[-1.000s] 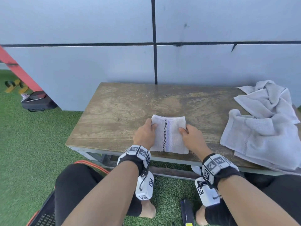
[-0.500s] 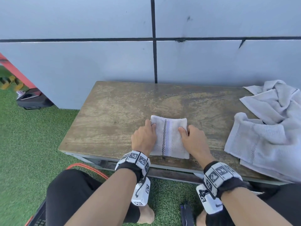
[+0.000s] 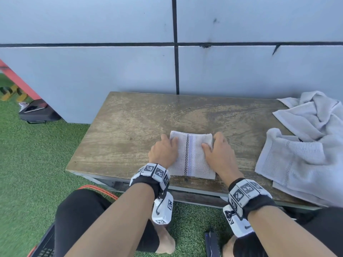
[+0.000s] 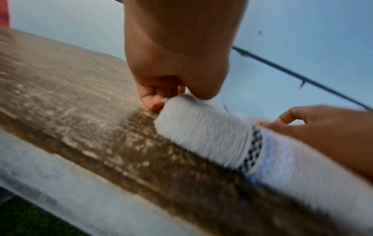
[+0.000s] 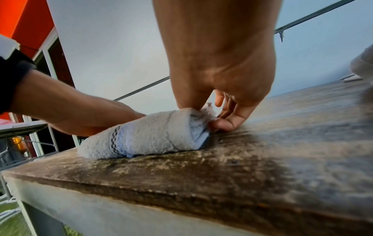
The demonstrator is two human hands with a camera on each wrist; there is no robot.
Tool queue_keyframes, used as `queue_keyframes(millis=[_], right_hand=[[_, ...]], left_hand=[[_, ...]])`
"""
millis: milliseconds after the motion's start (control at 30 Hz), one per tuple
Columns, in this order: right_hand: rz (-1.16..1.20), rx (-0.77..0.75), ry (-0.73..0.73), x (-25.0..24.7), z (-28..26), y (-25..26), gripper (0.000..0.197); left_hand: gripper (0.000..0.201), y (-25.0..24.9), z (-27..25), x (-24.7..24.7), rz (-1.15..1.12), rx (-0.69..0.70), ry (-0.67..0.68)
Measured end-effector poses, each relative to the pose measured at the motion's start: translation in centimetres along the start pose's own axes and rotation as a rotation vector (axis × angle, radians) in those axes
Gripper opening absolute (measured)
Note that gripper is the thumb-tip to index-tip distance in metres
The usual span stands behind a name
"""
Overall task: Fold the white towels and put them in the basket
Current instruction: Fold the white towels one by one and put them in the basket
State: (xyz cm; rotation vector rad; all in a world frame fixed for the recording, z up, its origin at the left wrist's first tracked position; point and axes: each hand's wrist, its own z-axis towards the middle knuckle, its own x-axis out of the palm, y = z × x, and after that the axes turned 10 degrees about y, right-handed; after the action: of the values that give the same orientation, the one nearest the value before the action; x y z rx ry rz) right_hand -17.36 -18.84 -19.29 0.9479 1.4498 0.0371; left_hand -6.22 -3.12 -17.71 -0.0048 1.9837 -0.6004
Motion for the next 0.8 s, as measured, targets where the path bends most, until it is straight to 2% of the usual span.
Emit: queue_keyframes(millis=[67,133,200,267,400,467,567,633,733,800], right_hand=[[-0.021,-0.113,0.052,-0.8,-0.4,0.2,0.049],[-0.065,-0.163,0.146,-1.4,-0.6,0.1,0.052],[-0.128,-0.129,0.18,-2.0,-0.8,-0.1,0.04],[-0.223,-0.051,0.187,-2.7,-1.2,-0.1,0.026],[-0.312,0.11,0.284,-3.3,-2.9,-0.1,0.041],[-0.346,0.1,0.206,-3.2,-3.8,0.1,0.044],[-0.424,-0.081,-0.055,-2.2,-4.6,0.9,0.029],[-0.388,-0.235,-0.115,-1.3,-4.5,1.8,0.023],[-0.333,-0.416,0.083,0.4,-3.4,2.7,0.043],[-0.329,-0.433,0.227,1.3,-2.9,2.6,0.054]], left_hand=[[0.067,0.2,0.0,-0.5,-0.041,-0.001,0.072],[0.072,0.5,-0.5,-0.8,-0.061,0.033,0.091],[0.059,0.9,-1.2,-0.8,-0.113,0.086,0.066],[0.042,1.2,-1.8,-0.7,-0.105,0.126,-0.024],[0.031,1.6,-3.1,0.0,-0.044,0.218,-0.228],[0.028,1.4,-3.8,0.6,0.0,0.292,-0.272],[0.037,0.9,-4.8,2.1,0.074,0.347,-0.242],[0.05,0.6,-5.2,3.5,0.105,0.331,-0.14],[0.065,0.5,-5.5,5.3,0.118,0.317,-0.025],[0.063,0.8,-5.4,5.6,0.116,0.33,-0.022]])
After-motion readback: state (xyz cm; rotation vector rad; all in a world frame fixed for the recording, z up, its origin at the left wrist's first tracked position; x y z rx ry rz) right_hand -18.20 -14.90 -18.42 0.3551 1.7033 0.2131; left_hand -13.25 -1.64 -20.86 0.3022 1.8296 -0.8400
